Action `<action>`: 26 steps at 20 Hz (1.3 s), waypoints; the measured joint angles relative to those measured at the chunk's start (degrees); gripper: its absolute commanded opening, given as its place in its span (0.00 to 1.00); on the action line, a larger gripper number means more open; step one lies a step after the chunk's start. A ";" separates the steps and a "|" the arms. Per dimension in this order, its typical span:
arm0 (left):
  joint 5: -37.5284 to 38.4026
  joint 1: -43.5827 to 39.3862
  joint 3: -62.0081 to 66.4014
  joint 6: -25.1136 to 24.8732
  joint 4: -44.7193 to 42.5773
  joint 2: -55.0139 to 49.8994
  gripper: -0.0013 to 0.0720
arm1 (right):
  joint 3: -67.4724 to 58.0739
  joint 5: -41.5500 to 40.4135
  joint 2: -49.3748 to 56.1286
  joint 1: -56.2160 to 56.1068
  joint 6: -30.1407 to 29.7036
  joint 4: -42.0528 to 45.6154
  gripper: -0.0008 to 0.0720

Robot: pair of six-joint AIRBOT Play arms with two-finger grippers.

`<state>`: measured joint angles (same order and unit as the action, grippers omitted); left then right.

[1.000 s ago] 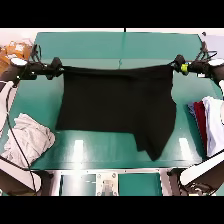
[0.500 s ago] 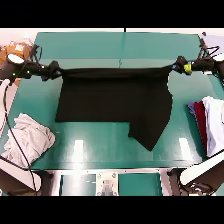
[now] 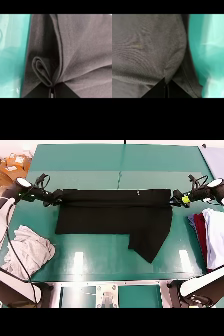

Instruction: Fold the shirts.

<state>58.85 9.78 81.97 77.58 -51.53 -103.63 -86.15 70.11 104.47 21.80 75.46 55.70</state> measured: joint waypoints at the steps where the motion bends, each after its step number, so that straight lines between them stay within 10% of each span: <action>1: -0.20 -0.04 -0.24 -0.07 0.42 0.00 0.26 | 0.46 -0.09 -0.04 0.00 0.00 0.02 0.04; 2: -0.28 -0.04 -0.44 -0.09 0.98 0.00 0.60 | 0.72 -0.13 -0.04 0.00 0.00 0.02 0.07; 5: -0.52 -0.02 -0.44 -0.09 2.05 0.00 0.64 | 1.09 -0.22 -0.09 0.02 0.00 -0.98 0.61; 7: 1.33 0.28 1.01 -0.02 2.47 -0.02 0.64 | 0.66 1.16 -0.09 0.15 0.28 -1.36 0.58; 10: 8.22 2.40 5.99 1.64 1.60 -0.04 0.64 | -1.20 5.49 -0.55 1.60 0.81 -1.29 0.28; 11: 11.47 3.61 8.24 2.84 0.76 -0.02 0.50 | -1.66 6.91 -1.14 2.56 1.01 -1.22 0.28; 12: 14.91 4.87 10.14 4.15 -0.07 0.02 0.12 | -1.81 8.04 -1.90 3.65 1.18 -1.07 0.28; 14: 21.73 7.28 12.79 5.97 -1.49 0.68 0.05 | -0.79 9.73 -4.66 6.27 1.40 -0.87 0.04; 20: 29.57 6.82 6.34 7.87 -7.93 10.60 0.05 | 17.97 8.39 -21.11 12.48 2.67 2.82 0.04; 23: 24.76 3.65 -7.80 6.82 -9.22 21.18 0.05 | 33.42 3.52 -32.09 13.07 5.44 5.05 0.53; 24: 22.32 2.84 -13.27 6.75 -9.22 24.92 0.17 | 38.45 2.08 -35.12 12.79 6.25 5.40 0.60; 26: 17.29 1.66 -23.12 7.02 -8.28 30.60 0.85 | 46.86 -0.17 -39.26 11.96 6.99 5.60 0.60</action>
<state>76.14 11.44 58.85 84.60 -59.81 -73.03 -39.29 69.93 65.21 33.76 82.46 61.30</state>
